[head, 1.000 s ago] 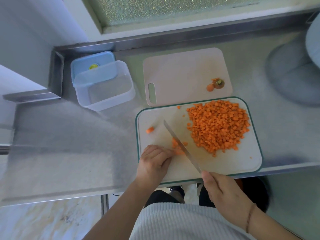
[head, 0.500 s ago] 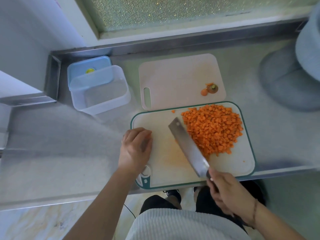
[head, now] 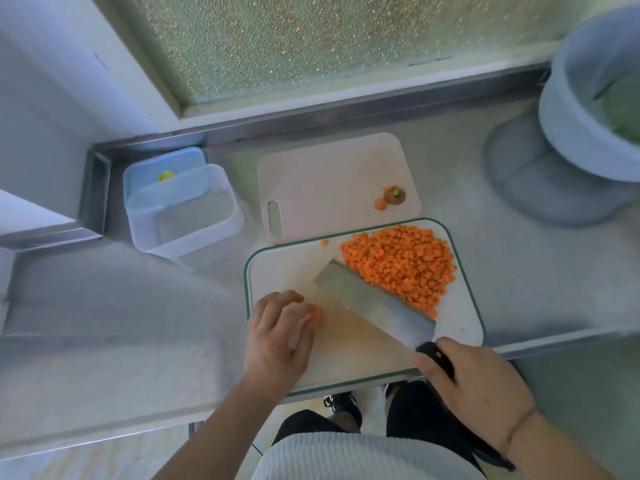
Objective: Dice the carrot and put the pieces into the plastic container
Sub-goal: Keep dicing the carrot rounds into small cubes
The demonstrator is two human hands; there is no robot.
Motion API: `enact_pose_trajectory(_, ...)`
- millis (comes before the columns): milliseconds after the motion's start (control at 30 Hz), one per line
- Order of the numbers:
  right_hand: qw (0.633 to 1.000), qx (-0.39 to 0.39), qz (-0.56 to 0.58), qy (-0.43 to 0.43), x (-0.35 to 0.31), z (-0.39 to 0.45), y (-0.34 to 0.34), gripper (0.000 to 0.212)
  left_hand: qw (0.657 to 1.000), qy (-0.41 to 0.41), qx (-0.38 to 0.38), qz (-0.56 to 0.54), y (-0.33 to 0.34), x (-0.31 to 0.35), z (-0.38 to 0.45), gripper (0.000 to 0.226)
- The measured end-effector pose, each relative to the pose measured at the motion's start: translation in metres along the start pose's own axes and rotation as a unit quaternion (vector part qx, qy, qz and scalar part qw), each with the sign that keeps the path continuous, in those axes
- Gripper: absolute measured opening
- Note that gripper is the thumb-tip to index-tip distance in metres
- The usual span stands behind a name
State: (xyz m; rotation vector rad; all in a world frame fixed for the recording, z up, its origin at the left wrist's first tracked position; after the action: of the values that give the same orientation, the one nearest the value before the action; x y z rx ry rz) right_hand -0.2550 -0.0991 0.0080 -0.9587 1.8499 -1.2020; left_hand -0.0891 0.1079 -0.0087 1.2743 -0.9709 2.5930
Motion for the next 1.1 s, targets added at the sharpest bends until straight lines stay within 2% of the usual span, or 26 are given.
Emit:
enact_pose_trajectory(67, 0.996, 0.021, -0.085, -0.02, -0.001, 0.001, -0.002, 0.078, 0.998, -0.007, 0.055, -0.024, -0.005, 0.012, 0.021, 0.007)
enact_pose_trajectory(100, 0.993, 0.021, -0.109, -0.029, -0.002, 0.001, -0.003, 0.078, 0.999, -0.001, 0.038, -0.022, 0.0, 0.018, 0.033, 0.007)
enact_pose_trajectory(167, 0.992, 0.02, -0.118, -0.041, -0.004, 0.0, -0.003, 0.07, 0.997, 0.005, -0.073, 0.018, 0.023, 0.021, 0.052, 0.016)
enact_pose_trajectory(233, 0.992, 0.003, -0.125, -0.035, -0.005, 0.001, -0.007, 0.072, 0.98, -0.002, -0.184, 0.073, 0.048, 0.017, 0.062, 0.023)
enact_pose_trajectory(267, 0.991, 0.001, -0.129, -0.03, -0.003, 0.001, -0.006, 0.073, 0.971, -0.007, -0.219, 0.094, 0.058, 0.015, 0.065, 0.025)
enact_pose_trajectory(367, 0.981, 0.094, -0.159, -0.066, -0.006, -0.002, -0.009, 0.07, 0.961, -0.028, -0.257, 0.104, 0.077, 0.008, 0.072, 0.03)
enact_pose_trajectory(467, 0.975, 0.121, -0.171, -0.07, -0.01, -0.008, -0.014, 0.065, 0.963, -0.027, -0.247, 0.104, 0.088, 0.01, 0.079, 0.029)
enact_pose_trajectory(567, 0.986, 0.066, -0.151, -0.03, -0.006, -0.012, -0.01, 0.056, 0.972, -0.027, -0.229, 0.055, 0.087, 0.015, 0.094, 0.029)
enact_pose_trajectory(633, 0.996, -0.016, -0.093, 0.008, 0.001, -0.016, -0.003, 0.059, 0.99, -0.019, -0.14, -0.009, 0.064, 0.018, 0.11, 0.025)
enact_pose_trajectory(700, 0.996, -0.046, 0.043, 0.056, 0.003, -0.018, -0.001, 0.069, 0.993, -0.096, 0.005, -0.062, 0.028, 0.01, 0.115, 0.016)
enact_pose_trajectory(733, 0.984, -0.056, 0.148, 0.082, 0.002, -0.017, 0.0, 0.075, 0.981, -0.159, 0.077, -0.084, 0.012, 0.003, 0.11, 0.015)
enact_pose_trajectory(767, 0.939, -0.089, 0.306, 0.127, 0.001, -0.018, 0.003, 0.076, 0.967, -0.2, 0.121, -0.098, 0.003, -0.001, 0.101, 0.016)
enact_pose_trajectory(800, 0.864, -0.144, 0.451, 0.172, -0.003, -0.02, 0.009, 0.072, 0.969, -0.191, 0.128, -0.095, 0.0, 0.003, 0.094, 0.02)
enact_pose_trajectory(833, 0.781, -0.192, 0.557, 0.204, -0.012, -0.023, 0.011, 0.065, 0.984, -0.134, 0.086, -0.078, 0.006, 0.013, 0.088, 0.028)
enact_pose_trajectory(867, 0.72, -0.226, 0.614, 0.23, -0.02, -0.025, 0.011, 0.061, 0.997, -0.053, -0.001, -0.054, 0.022, 0.025, 0.079, 0.038)
enact_pose_trajectory(900, 0.677, -0.249, 0.648, 0.246, -0.025, -0.027, 0.011, 0.059, 0.995, 0.021, -0.101, -0.017, 0.042, 0.034, 0.067, 0.047)
enact_pose_trajectory(933, 0.648, -0.263, 0.669, 0.252, -0.029, -0.026, 0.011, 0.06, 0.981, 0.059, -0.182, 0.022, 0.062, 0.036, 0.055, 0.055)
enact_pose_trajectory(967, 0.632, -0.269, 0.681, 0.253, -0.031, -0.025, 0.011, 0.061, 0.97, 0.062, -0.231, 0.05, 0.077, 0.036, 0.046, 0.061)
enact_pose_trajectory(1100, 0.602, -0.271, 0.707, 0.253, -0.034, -0.024, 0.005, 0.06, 0.959, 0.005, -0.268, 0.09, 0.1, 0.029, 0.034, 0.072)
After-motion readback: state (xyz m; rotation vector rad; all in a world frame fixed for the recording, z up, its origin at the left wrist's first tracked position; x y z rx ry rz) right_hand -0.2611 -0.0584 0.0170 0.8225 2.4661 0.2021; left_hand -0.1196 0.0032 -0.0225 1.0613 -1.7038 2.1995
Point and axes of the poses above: each hand's wrist, its own z-axis towards the middle knuckle, its own y-axis out of the palm, x = y × z, the point moved 7 cm from there along z, towards the middle knuckle, and after that the axes turned 14 degrees about -z, right-handed, at the moved point
